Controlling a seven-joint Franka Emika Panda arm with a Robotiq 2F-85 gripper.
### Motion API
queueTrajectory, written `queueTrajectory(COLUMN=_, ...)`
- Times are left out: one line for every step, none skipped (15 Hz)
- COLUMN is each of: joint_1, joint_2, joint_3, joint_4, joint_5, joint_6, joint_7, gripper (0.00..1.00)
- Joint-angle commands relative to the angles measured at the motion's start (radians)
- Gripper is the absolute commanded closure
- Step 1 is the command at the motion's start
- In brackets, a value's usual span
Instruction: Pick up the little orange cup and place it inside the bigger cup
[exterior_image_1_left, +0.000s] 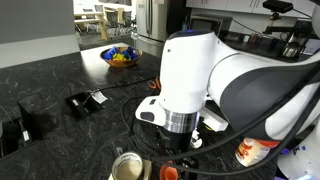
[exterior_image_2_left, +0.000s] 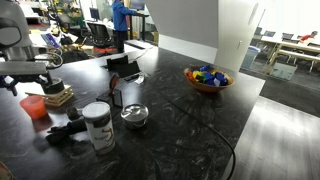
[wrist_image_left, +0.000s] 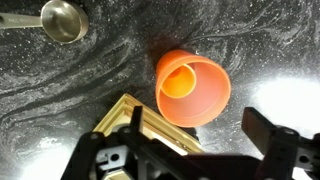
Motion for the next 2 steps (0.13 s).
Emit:
queueTrajectory(joint_1=0.000, joint_2=0.002, joint_3=0.001, joint_4=0.004, joint_5=-0.001, joint_6=-0.003, joint_7=0.002, gripper=0.00)
queueTrajectory(joint_1=0.000, joint_2=0.002, joint_3=0.001, joint_4=0.004, joint_5=-0.001, joint_6=-0.003, joint_7=0.002, gripper=0.00)
